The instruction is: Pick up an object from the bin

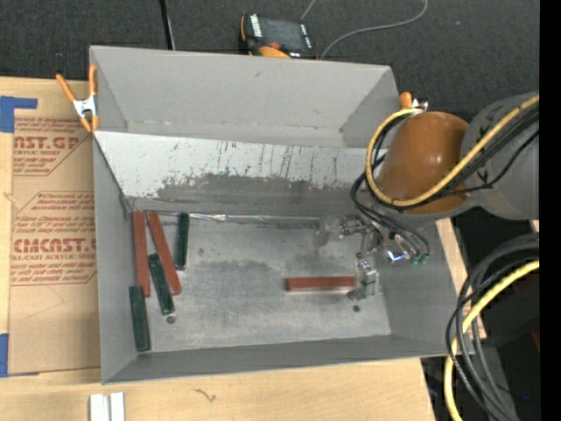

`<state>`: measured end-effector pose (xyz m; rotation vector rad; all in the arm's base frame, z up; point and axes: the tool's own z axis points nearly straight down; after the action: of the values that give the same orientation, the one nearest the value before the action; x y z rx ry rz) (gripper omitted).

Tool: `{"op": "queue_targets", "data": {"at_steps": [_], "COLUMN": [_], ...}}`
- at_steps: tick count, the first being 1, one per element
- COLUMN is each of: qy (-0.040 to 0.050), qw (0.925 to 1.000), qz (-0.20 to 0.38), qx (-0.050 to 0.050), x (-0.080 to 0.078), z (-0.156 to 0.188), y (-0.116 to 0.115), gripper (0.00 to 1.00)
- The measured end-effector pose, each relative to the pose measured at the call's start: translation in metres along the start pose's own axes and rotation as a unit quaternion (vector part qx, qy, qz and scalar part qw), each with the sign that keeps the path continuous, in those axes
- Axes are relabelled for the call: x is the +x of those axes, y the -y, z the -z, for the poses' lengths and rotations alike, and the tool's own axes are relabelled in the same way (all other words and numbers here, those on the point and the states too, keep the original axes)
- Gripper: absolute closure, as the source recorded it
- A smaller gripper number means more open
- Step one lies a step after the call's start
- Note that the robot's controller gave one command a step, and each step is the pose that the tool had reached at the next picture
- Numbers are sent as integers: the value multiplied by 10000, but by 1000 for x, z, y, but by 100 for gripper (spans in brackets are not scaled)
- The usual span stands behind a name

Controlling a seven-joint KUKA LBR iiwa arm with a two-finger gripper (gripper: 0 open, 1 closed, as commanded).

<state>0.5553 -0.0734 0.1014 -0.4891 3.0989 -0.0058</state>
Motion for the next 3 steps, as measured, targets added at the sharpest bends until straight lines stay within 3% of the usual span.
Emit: {"op": "queue_targets", "data": {"at_steps": [1, 2, 3], "qy": [-21, -33, -20], "qw": [9978, 9893, 9893], "qz": [-659, -1460, -1456], "qx": [-32, -28, -26], "x": [17, 28, 28], "z": [-2, -33, -33], "y": [-31, -27, -27], "gripper": [0, 0, 0]}}
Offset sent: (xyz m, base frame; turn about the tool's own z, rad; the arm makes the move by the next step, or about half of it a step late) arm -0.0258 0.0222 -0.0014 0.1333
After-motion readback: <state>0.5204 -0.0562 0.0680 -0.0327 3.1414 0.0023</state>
